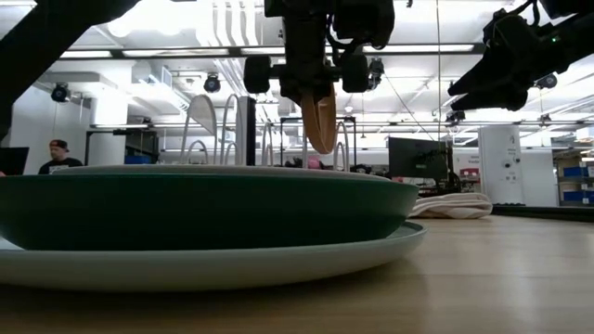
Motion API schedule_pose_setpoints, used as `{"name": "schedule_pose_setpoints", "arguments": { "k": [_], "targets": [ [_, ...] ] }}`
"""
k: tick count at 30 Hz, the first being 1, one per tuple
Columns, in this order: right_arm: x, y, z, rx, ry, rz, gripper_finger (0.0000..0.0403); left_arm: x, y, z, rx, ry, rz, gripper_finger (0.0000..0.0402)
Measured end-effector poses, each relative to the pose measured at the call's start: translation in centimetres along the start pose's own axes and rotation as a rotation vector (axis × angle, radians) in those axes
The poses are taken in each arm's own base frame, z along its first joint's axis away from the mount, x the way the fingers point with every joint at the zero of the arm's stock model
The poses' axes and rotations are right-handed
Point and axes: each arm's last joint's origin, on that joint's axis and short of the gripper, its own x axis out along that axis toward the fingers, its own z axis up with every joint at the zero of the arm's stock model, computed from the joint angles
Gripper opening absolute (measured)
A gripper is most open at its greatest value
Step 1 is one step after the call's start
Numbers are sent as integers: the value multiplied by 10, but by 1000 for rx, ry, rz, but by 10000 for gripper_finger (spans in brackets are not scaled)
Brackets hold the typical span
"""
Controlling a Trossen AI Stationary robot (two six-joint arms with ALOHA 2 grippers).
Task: Sort dishes
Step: Put the brown plate into the dishwasher rack
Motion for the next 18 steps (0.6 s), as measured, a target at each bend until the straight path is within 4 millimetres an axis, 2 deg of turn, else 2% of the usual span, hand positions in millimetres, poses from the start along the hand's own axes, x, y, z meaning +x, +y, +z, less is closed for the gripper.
{"name": "schedule_pose_setpoints", "arguments": {
  "k": [9, 18],
  "targets": [
    [0, 0, 0, 0, 0, 0, 275, 0, 0, 0, -1, 0, 0, 33],
    [0, 0, 0, -1, 1, 0, 274, 4, -4, -12, 10, 3, 5, 33]
  ]
}}
